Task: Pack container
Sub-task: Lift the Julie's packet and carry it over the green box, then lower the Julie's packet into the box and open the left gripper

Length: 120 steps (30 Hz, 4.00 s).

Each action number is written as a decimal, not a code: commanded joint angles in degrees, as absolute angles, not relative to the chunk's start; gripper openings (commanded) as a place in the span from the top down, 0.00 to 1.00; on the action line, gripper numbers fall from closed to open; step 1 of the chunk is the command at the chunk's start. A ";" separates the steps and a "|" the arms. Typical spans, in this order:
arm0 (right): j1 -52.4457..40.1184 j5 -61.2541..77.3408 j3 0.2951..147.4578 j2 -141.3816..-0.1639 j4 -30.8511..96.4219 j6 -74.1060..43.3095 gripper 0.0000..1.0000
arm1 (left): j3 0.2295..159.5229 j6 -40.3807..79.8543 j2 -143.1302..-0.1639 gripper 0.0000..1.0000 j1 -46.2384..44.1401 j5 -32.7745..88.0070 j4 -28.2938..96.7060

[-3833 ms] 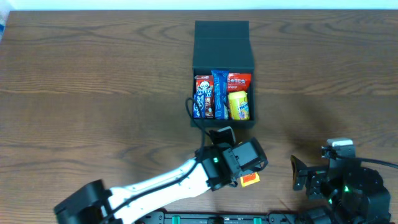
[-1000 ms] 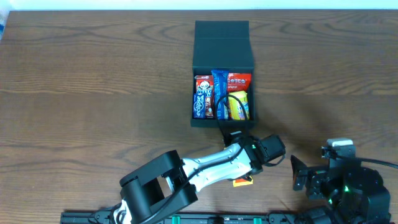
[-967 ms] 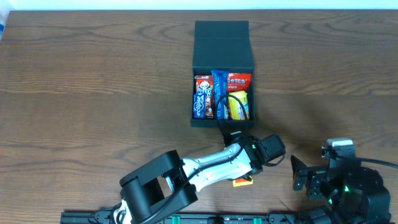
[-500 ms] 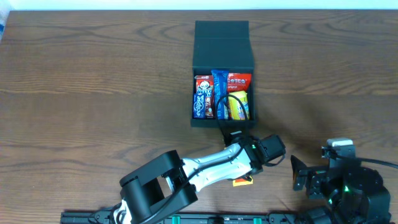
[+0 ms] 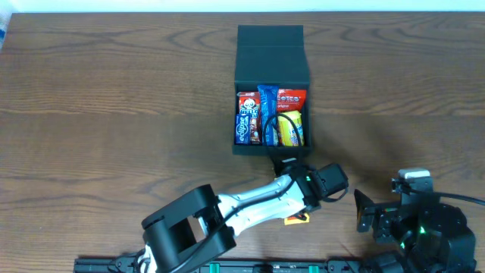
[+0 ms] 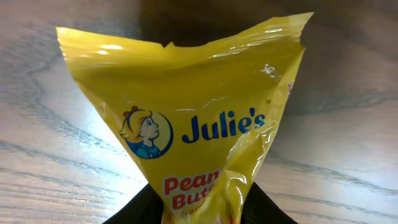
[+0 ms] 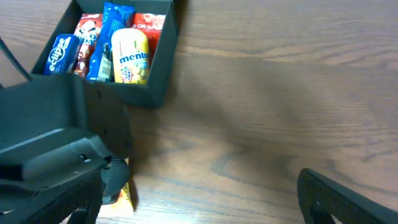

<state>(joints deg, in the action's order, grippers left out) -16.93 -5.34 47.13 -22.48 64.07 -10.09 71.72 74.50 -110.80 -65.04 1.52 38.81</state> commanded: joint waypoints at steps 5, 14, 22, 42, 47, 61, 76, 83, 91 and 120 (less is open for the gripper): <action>-16.51 -5.34 47.07 -22.39 64.14 -10.68 0.01 | 72.55 70.24 -104.71 0.67 -64.75 -1.98 39.99; -16.51 -5.34 47.07 -22.39 64.14 -10.68 0.01 | 72.55 69.69 -91.35 0.69 -64.75 -10.90 46.83; -16.51 -5.34 47.07 -22.39 64.14 -10.68 0.01 | 76.40 58.00 -86.37 0.69 -59.05 -11.97 53.36; -16.51 -5.34 47.07 -22.39 64.14 -10.68 0.01 | 101.45 32.12 -111.39 0.73 -43.79 -6.15 62.30; -16.51 -5.34 47.07 -22.39 64.14 -10.68 0.01 | 101.56 32.14 -112.49 0.68 -43.00 -10.35 61.25; -16.51 -5.34 47.07 -22.39 64.14 -10.68 0.01 | 102.15 32.16 -110.28 0.34 -43.53 -10.92 64.27; -16.51 -5.34 47.07 -22.39 64.14 -10.68 0.01 | 95.33 35.70 -111.26 0.21 -46.26 -10.94 63.81; -16.51 -5.34 47.07 -22.39 64.14 -10.68 0.01 | 91.85 35.81 -111.26 0.21 -46.28 -10.92 60.58; -16.51 -5.34 47.07 -22.39 64.14 -10.68 0.01 | 91.11 35.79 -112.18 0.20 -46.78 -10.81 58.54; -16.51 -5.34 47.07 -22.39 64.14 -10.68 0.01 | 92.77 35.77 -113.30 0.88 -47.53 -10.94 55.57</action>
<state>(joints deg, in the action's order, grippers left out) -16.95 -5.34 47.13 -22.48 64.10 -10.09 91.42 35.79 -112.40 -47.68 -10.20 55.86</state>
